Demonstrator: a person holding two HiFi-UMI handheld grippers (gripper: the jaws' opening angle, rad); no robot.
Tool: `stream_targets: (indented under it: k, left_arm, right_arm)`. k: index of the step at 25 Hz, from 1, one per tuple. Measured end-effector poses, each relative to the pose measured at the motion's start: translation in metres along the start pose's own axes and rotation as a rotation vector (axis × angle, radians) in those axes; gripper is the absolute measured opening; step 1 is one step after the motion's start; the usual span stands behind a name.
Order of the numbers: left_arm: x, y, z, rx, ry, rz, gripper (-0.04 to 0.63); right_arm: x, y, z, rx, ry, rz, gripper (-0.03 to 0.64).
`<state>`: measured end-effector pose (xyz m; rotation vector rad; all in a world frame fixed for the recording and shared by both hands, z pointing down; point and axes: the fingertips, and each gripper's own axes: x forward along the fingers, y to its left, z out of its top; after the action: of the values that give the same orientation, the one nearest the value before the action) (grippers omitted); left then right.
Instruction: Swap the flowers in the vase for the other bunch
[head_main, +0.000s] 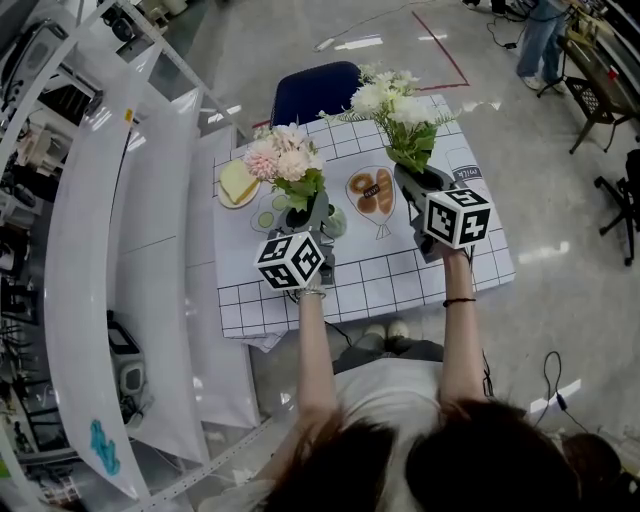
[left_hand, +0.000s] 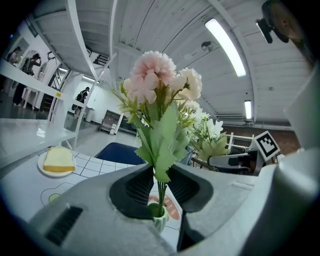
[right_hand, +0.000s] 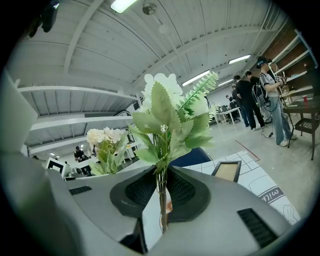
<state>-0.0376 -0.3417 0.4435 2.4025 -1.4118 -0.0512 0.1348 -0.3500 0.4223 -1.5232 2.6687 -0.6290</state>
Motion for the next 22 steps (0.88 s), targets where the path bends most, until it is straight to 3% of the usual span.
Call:
stream_targets:
  k: [22]
  left_arm:
    - [-0.013,-0.003,0.039,-0.005,-0.081,-0.029,0.091]
  right_arm:
    - [0.000,0.015,0.010,0.000,-0.034,0.002,0.057]
